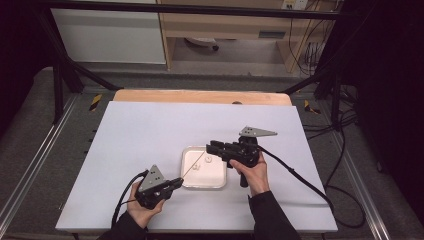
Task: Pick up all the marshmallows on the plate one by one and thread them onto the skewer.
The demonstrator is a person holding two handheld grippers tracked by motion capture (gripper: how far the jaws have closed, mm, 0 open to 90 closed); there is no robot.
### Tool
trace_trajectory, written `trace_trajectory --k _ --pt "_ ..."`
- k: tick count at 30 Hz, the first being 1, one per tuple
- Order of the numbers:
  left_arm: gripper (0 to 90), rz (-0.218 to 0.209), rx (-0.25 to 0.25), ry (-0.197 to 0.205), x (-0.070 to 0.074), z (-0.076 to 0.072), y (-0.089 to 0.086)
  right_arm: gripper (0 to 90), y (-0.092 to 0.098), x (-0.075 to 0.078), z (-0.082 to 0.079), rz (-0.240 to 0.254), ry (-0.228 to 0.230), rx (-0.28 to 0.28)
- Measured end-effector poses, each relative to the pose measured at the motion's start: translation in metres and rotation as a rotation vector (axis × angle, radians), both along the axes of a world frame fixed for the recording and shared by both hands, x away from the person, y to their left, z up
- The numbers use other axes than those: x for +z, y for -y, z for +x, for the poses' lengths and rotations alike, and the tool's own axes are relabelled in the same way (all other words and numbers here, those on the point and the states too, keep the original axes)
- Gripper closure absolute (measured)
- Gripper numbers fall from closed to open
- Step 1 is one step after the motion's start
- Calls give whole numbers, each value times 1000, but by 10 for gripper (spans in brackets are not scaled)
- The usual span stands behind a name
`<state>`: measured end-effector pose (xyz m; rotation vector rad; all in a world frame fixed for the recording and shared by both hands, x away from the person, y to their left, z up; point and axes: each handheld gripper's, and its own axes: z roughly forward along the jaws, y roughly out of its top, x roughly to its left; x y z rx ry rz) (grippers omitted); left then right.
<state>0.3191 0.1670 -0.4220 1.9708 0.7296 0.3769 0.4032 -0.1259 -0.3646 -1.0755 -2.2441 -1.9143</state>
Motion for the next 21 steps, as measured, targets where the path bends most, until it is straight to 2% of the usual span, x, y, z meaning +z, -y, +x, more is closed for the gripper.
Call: trace_trajectory --k 9,14,21 --pt "883 -10 -9 22 2 -2 0 682 -3 2 2 12 -7 23" --pt "883 -9 -17 39 2 -4 1 685 -4 0 2 7 -23 40" --pt "883 -8 -19 43 1 -4 1 712 -7 -3 1 30 -54 77"
